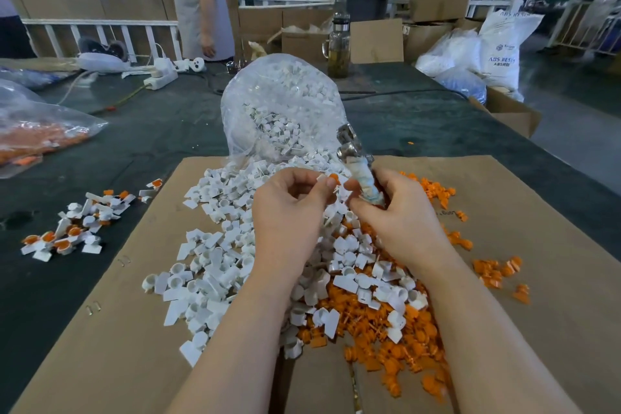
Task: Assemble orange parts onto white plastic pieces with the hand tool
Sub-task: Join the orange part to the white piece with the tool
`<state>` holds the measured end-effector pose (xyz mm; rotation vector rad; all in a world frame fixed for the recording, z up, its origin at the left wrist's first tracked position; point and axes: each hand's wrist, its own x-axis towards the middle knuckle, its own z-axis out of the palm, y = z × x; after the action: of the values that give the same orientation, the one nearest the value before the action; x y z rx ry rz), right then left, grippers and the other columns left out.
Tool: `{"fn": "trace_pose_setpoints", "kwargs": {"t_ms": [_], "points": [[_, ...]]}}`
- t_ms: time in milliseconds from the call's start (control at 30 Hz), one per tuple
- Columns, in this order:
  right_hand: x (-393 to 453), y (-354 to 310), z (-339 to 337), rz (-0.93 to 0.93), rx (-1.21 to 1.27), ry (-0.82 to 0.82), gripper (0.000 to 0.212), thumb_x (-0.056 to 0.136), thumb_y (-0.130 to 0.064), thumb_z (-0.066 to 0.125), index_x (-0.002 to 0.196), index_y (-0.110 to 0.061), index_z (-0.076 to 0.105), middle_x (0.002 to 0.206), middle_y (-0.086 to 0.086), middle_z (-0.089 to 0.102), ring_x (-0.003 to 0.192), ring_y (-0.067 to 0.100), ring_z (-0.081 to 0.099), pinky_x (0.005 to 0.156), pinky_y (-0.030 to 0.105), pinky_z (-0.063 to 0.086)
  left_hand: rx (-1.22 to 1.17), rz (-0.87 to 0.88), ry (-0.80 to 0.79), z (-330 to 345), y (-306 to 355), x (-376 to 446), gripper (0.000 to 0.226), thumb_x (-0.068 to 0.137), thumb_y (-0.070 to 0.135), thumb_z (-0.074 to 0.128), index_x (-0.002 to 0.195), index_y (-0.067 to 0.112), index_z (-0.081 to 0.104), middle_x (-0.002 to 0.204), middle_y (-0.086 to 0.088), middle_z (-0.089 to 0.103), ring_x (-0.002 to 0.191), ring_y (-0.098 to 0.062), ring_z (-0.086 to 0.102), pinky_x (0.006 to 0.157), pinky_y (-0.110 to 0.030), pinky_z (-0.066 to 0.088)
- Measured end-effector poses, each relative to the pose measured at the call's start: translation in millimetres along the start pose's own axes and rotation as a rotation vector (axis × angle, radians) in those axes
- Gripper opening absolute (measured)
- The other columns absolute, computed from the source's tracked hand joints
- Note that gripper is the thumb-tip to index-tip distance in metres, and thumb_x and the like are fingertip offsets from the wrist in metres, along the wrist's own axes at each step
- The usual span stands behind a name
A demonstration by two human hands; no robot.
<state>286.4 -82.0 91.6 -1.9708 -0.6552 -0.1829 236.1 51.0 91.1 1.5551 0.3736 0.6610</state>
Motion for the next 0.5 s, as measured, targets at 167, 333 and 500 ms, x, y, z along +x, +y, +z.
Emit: {"fn": "trace_pose_setpoints", "kwargs": {"t_ms": [167,333,500], "points": [[-1.5,3.6,-14.3,0.058,-0.002,-0.127,0.01,0.085,-0.015,0.068,0.095,-0.018,0.065,0.085,0.004,0.067,0.078,0.02,0.064,0.075,0.045,0.053,-0.144,0.0,0.003,-2.0,0.9,3.5,0.008,0.085,0.011,0.075,0.081,0.015,0.069,0.069,0.002,0.074,0.07,-0.014,0.074,0.066,-0.02,0.057],[-2.1,2.9,-16.3,0.039,-0.034,-0.255,0.012,0.085,-0.016,0.069,0.096,-0.014,0.065,0.086,0.009,0.065,0.076,0.025,0.062,0.075,0.049,0.049,-0.204,0.019,0.009,-2.8,1.5,4.2,0.008,0.086,0.009,0.074,0.082,0.012,0.068,0.068,0.002,0.072,0.067,-0.012,0.072,0.065,-0.018,0.055],[-1.6,2.1,-13.7,0.032,-0.038,-0.323,0.015,0.085,-0.015,0.068,0.098,-0.02,0.063,0.087,-0.004,0.065,0.076,0.01,0.061,0.071,0.031,0.05,-0.207,0.041,-0.01,-4.6,2.6,3.8,0.011,0.087,0.007,0.072,0.081,0.015,0.068,0.068,0.004,0.073,0.067,-0.01,0.071,0.064,-0.015,0.054]]}}
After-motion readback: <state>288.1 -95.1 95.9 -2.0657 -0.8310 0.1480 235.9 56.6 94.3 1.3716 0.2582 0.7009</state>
